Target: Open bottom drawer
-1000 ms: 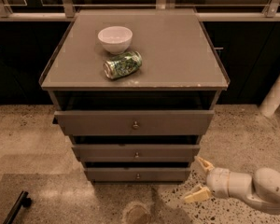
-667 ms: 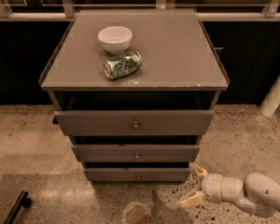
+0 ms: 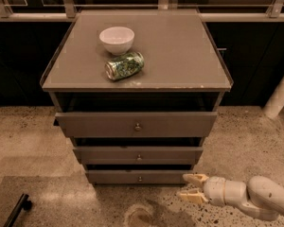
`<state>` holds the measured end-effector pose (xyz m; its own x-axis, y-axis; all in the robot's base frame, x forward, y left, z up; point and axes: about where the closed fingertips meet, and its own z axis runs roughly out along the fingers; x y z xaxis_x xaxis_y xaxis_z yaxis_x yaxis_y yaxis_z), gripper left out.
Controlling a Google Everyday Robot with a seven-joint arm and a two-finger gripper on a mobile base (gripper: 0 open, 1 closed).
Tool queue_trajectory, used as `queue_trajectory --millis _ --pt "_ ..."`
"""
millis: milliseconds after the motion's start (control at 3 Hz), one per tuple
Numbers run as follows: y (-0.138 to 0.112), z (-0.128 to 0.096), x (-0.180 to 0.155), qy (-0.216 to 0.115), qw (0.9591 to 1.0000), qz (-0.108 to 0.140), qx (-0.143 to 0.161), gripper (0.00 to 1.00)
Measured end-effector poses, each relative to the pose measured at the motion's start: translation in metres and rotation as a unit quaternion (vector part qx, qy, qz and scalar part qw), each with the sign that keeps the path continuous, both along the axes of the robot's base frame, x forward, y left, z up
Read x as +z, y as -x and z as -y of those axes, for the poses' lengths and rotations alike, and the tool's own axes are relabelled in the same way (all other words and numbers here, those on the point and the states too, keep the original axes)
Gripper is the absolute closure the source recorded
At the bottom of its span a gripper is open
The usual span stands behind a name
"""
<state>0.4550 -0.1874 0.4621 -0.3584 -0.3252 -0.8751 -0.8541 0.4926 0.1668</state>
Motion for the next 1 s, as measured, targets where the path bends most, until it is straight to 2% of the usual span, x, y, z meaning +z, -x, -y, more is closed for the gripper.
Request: queue_trajectory --millis 667,1000 --pt "0.0 0.0 0.0 0.0 1.0 0.0 0.0 0.89" --pt "-0.015 0.002 -0.022 -0.01 0.9992 0.014 -0.036 1.0"
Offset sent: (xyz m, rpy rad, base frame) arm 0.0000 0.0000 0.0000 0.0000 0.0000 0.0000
